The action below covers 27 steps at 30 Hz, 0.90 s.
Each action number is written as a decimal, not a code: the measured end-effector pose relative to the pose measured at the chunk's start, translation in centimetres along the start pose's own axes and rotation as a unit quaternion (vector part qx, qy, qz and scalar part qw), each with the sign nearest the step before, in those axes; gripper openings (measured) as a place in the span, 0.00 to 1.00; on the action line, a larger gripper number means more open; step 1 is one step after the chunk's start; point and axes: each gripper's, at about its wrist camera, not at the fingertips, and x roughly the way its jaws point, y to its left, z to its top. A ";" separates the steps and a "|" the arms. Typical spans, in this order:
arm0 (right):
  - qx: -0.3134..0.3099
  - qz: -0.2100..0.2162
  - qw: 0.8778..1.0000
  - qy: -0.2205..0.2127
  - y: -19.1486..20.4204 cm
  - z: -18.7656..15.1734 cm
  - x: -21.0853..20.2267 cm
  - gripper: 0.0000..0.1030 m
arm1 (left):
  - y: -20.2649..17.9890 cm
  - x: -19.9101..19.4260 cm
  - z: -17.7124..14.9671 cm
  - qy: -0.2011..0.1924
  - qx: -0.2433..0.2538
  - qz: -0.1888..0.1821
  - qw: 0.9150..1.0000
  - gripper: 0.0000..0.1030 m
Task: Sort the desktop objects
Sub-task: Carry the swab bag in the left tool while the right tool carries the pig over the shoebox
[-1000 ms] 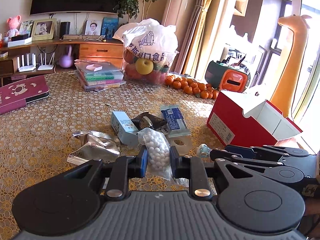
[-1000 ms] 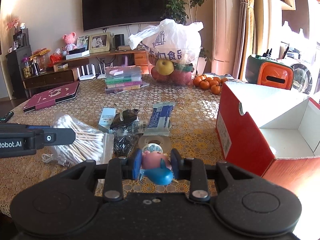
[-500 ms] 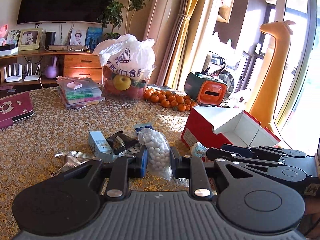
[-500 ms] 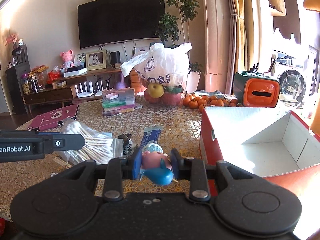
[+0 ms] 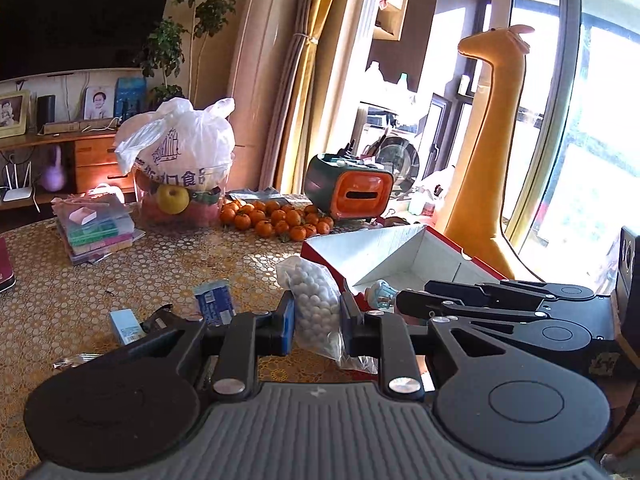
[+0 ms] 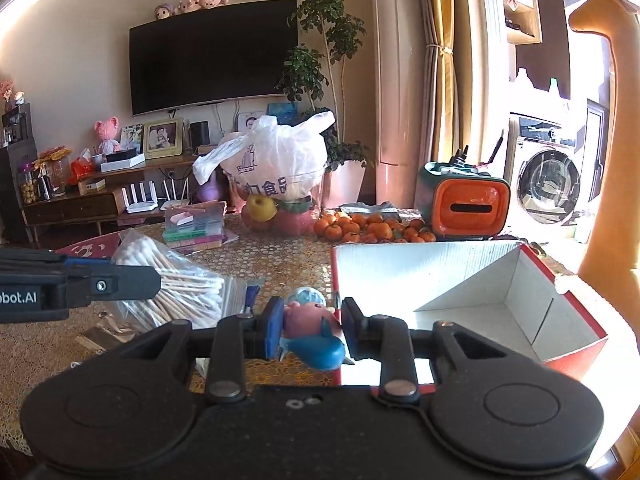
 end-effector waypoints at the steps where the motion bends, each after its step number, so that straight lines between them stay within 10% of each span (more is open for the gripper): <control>1: 0.000 -0.004 1.000 -0.001 -0.5 0.1 -0.1 0.29 | -0.3 0.3 0.2 0.002 0.001 -0.004 1.000 0.21; 27: 0.023 -0.079 0.996 0.039 -10.6 0.2 3.9 0.29 | -7.2 12.9 3.6 0.071 0.045 -0.047 0.995 0.21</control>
